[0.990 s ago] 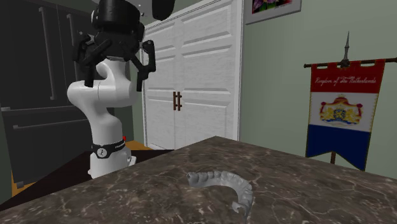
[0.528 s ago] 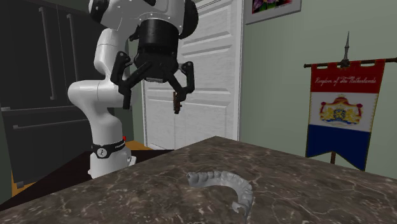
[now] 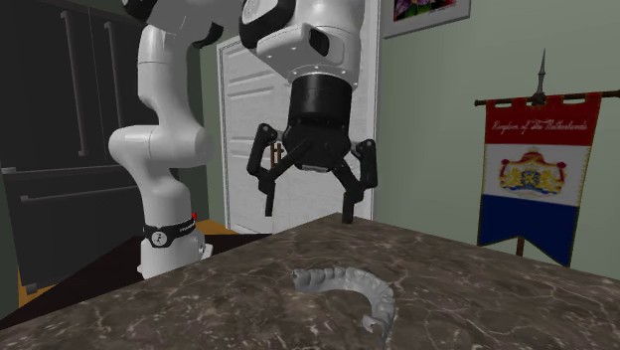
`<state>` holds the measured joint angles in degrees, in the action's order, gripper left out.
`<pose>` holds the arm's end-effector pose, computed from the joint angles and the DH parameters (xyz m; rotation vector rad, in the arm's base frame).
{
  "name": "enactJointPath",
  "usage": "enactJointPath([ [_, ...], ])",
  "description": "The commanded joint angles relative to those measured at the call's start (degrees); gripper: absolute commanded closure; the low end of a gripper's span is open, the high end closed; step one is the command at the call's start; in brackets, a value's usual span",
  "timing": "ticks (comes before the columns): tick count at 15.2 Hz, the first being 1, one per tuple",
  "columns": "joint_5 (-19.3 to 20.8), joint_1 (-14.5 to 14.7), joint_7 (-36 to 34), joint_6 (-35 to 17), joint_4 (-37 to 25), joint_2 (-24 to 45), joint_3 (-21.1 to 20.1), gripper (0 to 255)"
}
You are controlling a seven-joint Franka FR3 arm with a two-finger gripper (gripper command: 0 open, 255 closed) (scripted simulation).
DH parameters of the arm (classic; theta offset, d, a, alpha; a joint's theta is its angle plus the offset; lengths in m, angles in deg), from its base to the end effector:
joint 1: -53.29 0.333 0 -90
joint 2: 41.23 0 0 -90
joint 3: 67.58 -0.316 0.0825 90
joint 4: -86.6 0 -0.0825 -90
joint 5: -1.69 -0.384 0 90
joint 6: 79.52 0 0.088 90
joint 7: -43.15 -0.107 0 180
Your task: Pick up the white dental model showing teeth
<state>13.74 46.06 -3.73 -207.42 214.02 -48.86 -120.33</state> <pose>0.3653 0.3726 0.4181 2.9806 0.1482 0.3859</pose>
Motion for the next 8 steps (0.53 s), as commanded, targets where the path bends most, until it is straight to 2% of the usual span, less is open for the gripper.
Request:
enactJointPath([
  [1,9.3,-1.4,-8.4,0.8,-4.3,7.9,-4.0,0],
  [3,18.6,0.7,-15.9,3.1,-8.5,16.1,-4.7,0],
  [5,25.7,5.5,-21.4,5.6,-13.0,23.0,-2.6,0],
  [6,28.2,7.9,-23.3,6.6,-15.1,25.7,-1.3,0],
  [8,29.2,8.7,-24.2,5.7,-14.6,26.5,-0.3,0],
])
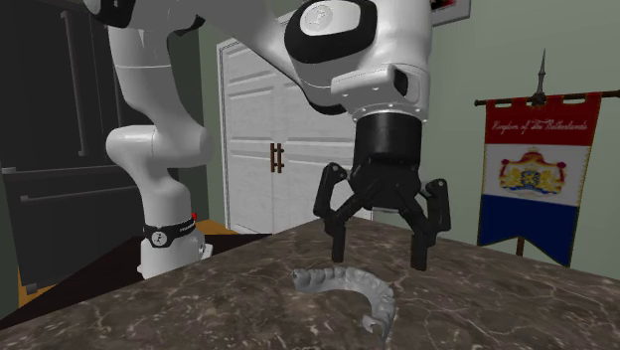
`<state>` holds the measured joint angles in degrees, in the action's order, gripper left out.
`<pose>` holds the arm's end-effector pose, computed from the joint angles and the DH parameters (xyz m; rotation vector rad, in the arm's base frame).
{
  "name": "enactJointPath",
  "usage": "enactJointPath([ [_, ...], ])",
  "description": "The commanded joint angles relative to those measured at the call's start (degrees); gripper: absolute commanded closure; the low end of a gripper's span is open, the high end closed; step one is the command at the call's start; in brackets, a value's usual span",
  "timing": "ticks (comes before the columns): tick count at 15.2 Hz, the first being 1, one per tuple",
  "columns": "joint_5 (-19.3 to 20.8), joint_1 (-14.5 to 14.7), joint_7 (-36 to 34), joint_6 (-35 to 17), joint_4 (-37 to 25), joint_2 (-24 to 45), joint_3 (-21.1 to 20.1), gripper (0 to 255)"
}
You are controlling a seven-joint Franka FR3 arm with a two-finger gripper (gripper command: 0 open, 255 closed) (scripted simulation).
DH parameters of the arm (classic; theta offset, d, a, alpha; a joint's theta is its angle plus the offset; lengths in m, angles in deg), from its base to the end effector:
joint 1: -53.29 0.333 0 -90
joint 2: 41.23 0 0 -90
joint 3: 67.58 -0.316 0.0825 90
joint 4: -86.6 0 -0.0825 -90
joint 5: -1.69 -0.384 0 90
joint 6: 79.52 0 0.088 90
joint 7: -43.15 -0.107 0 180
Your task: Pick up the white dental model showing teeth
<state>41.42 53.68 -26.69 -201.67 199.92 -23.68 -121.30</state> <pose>0.3902 0.4498 0.3731 2.9582 0.1205 0.4534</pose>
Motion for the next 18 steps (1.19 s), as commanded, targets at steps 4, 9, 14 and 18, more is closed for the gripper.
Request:
enactJointPath([
  [4,4.0,2.2,-3.4,-1.6,0.4,3.3,2.0,0],
  [9,5.0,2.6,-4.2,-2.2,0.7,4.1,2.6,255],
  [14,5.0,2.5,-4.3,-2.4,1.0,4.0,2.5,255],
  [18,4.4,2.3,-3.7,-1.8,0.5,3.6,2.2,255],
])
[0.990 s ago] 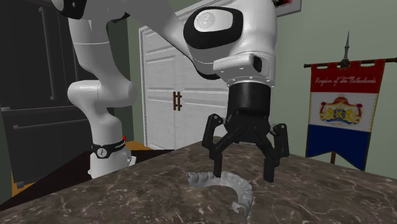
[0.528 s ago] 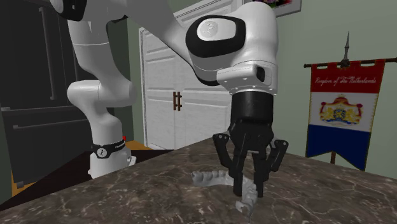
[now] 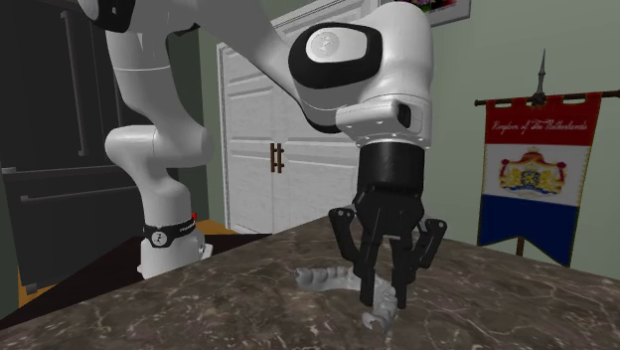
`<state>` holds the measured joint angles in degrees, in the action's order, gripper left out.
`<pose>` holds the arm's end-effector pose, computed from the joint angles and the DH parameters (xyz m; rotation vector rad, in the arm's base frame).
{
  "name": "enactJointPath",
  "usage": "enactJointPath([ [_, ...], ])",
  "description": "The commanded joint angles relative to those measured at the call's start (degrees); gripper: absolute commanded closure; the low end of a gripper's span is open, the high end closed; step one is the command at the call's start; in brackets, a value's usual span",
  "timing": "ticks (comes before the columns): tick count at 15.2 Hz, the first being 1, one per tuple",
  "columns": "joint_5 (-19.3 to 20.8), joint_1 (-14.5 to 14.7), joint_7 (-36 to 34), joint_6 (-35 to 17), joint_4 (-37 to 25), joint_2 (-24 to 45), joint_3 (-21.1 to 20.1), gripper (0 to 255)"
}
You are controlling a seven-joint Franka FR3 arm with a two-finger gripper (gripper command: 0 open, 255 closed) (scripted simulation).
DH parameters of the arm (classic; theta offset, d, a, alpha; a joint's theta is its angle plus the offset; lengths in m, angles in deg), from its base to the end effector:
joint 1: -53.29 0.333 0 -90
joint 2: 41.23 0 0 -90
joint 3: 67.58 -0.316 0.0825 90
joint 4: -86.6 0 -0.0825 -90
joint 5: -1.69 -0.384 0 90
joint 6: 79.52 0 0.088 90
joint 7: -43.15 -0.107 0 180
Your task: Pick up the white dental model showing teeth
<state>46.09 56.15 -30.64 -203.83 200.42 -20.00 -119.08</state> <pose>0.3897 0.4551 0.3418 2.9603 0.1219 0.4666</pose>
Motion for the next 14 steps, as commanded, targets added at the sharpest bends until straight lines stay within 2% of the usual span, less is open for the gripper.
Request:
enactJointPath([
  [1,-0.9,-0.4,0.8,0.8,-0.2,-0.5,-0.4,255],
  [14,-8.6,-3.6,7.5,6.2,-3.7,-6.6,-4.1,255],
])
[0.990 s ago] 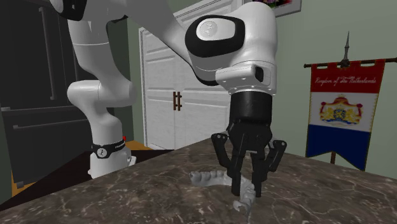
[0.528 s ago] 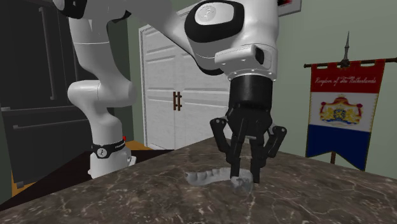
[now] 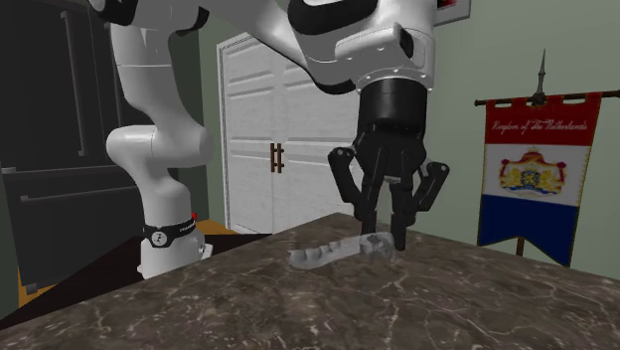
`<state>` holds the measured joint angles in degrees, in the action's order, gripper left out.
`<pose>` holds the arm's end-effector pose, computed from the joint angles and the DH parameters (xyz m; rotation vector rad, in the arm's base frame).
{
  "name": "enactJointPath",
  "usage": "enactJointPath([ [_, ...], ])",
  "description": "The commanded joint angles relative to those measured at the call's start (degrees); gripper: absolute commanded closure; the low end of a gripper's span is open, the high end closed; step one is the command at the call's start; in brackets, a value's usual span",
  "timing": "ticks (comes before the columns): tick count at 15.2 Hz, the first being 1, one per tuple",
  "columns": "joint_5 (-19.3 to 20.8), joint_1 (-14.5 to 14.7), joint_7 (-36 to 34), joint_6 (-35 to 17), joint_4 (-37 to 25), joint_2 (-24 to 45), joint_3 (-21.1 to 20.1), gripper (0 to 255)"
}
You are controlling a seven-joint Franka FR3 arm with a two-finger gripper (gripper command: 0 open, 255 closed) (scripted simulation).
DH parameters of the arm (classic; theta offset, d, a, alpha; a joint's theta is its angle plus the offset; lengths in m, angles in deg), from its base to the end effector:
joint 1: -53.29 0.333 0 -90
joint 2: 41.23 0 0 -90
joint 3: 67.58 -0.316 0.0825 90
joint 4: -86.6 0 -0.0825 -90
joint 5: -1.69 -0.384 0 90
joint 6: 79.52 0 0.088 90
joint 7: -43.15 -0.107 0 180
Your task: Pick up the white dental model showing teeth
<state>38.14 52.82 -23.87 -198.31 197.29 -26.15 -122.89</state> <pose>0.3900 0.4536 0.4085 2.9561 0.1185 0.4594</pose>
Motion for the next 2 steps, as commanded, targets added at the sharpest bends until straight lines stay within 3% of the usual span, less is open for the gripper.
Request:
enactJointPath([
  [1,-0.8,-0.2,0.8,0.8,-0.7,-0.5,-0.3,255],
  [2,-0.8,-0.2,0.8,0.8,-0.7,-0.5,-0.3,255],
])
